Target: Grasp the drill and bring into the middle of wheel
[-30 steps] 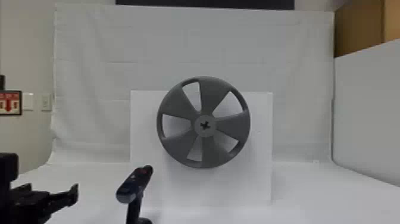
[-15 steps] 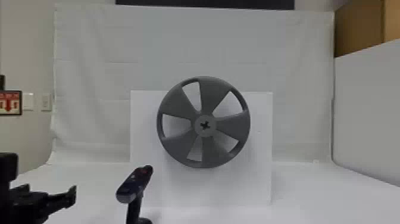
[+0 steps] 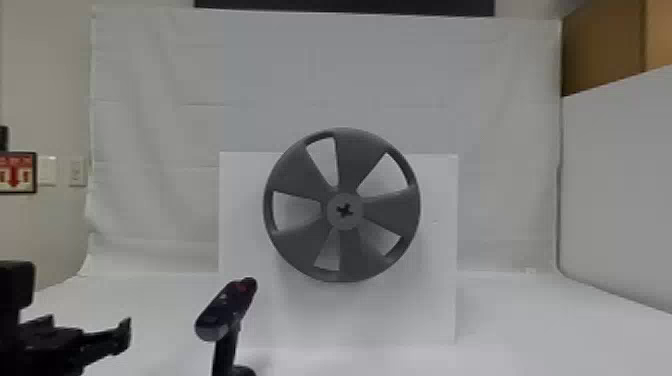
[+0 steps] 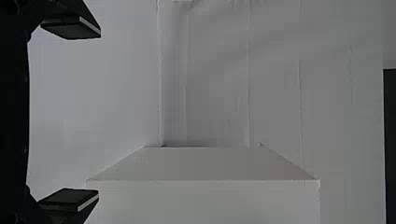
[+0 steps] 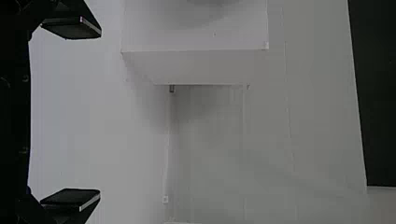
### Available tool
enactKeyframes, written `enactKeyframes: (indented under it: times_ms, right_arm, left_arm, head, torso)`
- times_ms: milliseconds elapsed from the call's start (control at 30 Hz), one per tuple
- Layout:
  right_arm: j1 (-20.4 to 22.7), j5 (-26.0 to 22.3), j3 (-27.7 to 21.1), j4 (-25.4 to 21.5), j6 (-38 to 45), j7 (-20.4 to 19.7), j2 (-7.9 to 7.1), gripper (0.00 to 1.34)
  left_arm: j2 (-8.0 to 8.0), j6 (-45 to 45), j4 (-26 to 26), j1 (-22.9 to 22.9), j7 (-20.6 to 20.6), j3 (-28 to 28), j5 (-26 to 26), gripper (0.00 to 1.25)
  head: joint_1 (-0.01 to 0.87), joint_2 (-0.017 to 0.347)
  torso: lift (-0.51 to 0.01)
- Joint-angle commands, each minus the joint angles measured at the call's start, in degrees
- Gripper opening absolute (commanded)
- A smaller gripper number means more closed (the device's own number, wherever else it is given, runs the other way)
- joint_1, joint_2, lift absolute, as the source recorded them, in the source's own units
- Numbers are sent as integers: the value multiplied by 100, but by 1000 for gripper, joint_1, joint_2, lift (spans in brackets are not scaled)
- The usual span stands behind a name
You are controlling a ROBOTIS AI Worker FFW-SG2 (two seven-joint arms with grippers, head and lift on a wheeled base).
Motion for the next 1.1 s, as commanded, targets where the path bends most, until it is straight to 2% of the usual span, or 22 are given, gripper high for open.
enactKeyframes:
  times_ms: [0, 1067]
  right_arm:
    - [-5, -20, -28, -22, 0, 0, -2, 1238]
    - [-49, -56, 51, -30, 26, 0, -81, 1238]
  left_arm:
    - [0, 15, 0, -1, 0, -12, 0, 1166]
    - [-9, -2, 0, 52, 0, 15, 71, 1166]
  head:
    - [0, 0]
    - [0, 0]
  torso:
    - [-406]
    - [-406]
